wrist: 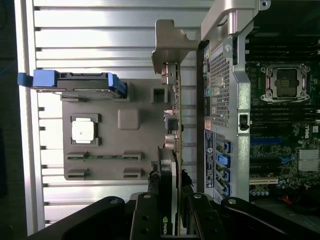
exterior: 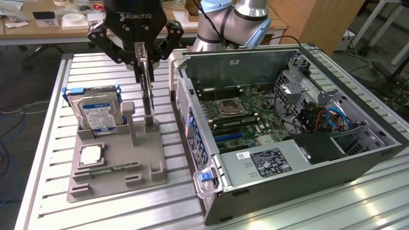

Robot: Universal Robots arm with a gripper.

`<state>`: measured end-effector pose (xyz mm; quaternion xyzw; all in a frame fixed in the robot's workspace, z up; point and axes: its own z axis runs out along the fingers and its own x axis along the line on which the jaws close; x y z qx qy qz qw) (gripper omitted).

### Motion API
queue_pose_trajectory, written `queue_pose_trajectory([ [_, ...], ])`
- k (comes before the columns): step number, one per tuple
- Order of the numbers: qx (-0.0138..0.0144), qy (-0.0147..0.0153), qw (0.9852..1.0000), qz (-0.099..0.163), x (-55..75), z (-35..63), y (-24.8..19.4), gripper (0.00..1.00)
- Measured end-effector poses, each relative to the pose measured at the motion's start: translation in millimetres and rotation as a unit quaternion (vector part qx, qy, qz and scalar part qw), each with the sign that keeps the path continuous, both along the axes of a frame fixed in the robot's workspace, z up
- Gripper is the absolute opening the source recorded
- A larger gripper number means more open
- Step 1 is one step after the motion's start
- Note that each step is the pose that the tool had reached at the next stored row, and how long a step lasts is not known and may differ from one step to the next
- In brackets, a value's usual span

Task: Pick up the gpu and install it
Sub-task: 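Pick up the gpu and move the gpu toward the slot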

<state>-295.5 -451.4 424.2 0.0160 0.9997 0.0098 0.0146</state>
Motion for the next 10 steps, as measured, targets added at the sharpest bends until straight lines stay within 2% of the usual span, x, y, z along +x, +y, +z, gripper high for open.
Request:
queue_pose_trajectory([
  [10,-0.0001,0.0000,1.0000,0.000,4.0,0.1,0.0,0.27],
])
